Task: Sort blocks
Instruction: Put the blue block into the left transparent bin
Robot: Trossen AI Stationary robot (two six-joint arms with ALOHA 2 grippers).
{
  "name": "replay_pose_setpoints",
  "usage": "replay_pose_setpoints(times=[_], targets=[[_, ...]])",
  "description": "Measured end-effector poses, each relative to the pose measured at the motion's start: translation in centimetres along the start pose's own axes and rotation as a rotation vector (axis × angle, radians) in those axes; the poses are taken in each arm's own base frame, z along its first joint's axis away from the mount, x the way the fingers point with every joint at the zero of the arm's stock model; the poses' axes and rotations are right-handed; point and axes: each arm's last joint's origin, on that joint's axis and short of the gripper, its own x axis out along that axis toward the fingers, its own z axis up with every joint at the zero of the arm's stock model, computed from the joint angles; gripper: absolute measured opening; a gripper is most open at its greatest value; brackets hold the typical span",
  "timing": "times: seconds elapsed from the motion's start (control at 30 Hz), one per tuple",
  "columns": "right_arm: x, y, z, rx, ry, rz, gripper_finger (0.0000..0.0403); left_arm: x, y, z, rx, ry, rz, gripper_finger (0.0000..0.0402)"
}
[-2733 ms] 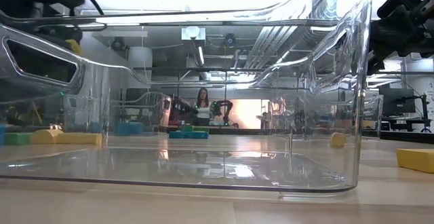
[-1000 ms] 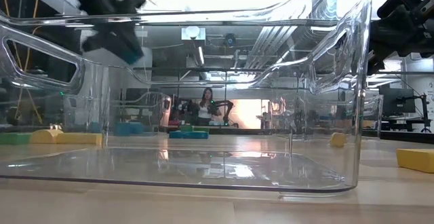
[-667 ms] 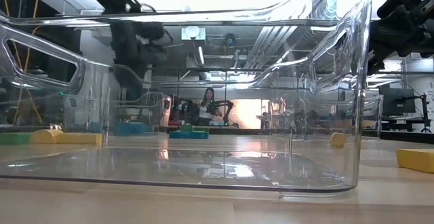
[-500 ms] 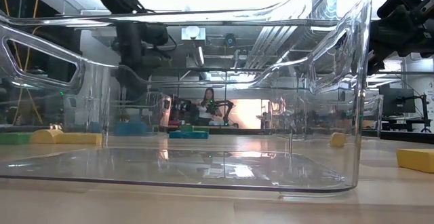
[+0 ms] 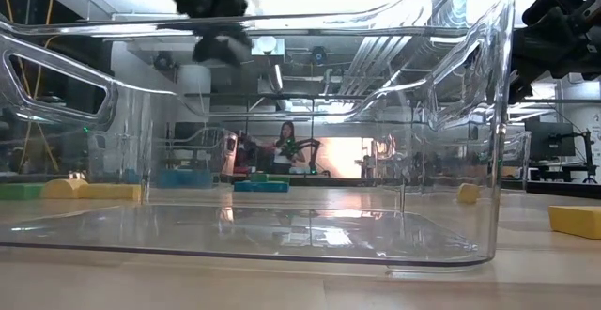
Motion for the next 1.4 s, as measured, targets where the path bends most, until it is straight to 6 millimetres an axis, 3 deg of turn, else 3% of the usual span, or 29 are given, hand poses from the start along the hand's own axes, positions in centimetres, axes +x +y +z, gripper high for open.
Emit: replay_pose_setpoints(times=[0.13, 0.23, 0.33, 0.5, 0.7, 0.93, 1.2, 1.3, 1.4], targets=[[0.0, 0.0, 0.0, 0.0, 0.0, 0.0, 0.0005, 2.9, -6.4, -1.2, 0.339, 0.04, -0.007, 0.0239], [0.0, 0.0, 0.0, 0.0, 0.0, 0.0, 0.0005, 5.7, -8.2, -0.8, 0.559, 0.112, 0.099, 0.0239], [0.0, 0.0, 0.0, 0.0, 0.0, 0.0, 0.0005, 8.8, -7.0, 1.4, 0.583, 0.204, 0.132, 0.0239], [0.0, 0.0, 0.0, 0.0, 0.0, 0.0, 0.0005, 14.6, -3.4, 3.6, 0.56, 0.374, 0.14, 0.0239], [0.0, 0.0, 0.0, 0.0, 0.0, 0.0, 0.0005, 20.0, 0.1, 2.8, 0.526, 0.602, 0.221, 0.0239], [0.0, 0.0, 0.0, 0.0, 0.0, 0.0, 0.0005, 23.0, 1.3, 0.8, 0.583, 0.731, 0.289, 0.0239], [0.0, 0.0, 0.0, 0.0, 0.0, 0.0, 0.0005, 24.4, 2.3, 0.1, 0.587, 0.766, 0.272, 0.0235], [0.0, 0.0, 0.0, 0.0, 0.0, 0.0, 0.0005, 24.4, 2.5, 0.1, 0.592, 0.775, 0.256, 0.0203], [0.0, 0.0, 0.0, 0.0, 0.0, 0.0, 0.0005, 24.4, 2.4, -0.1, 0.586, 0.781, 0.24, 0.0126]])
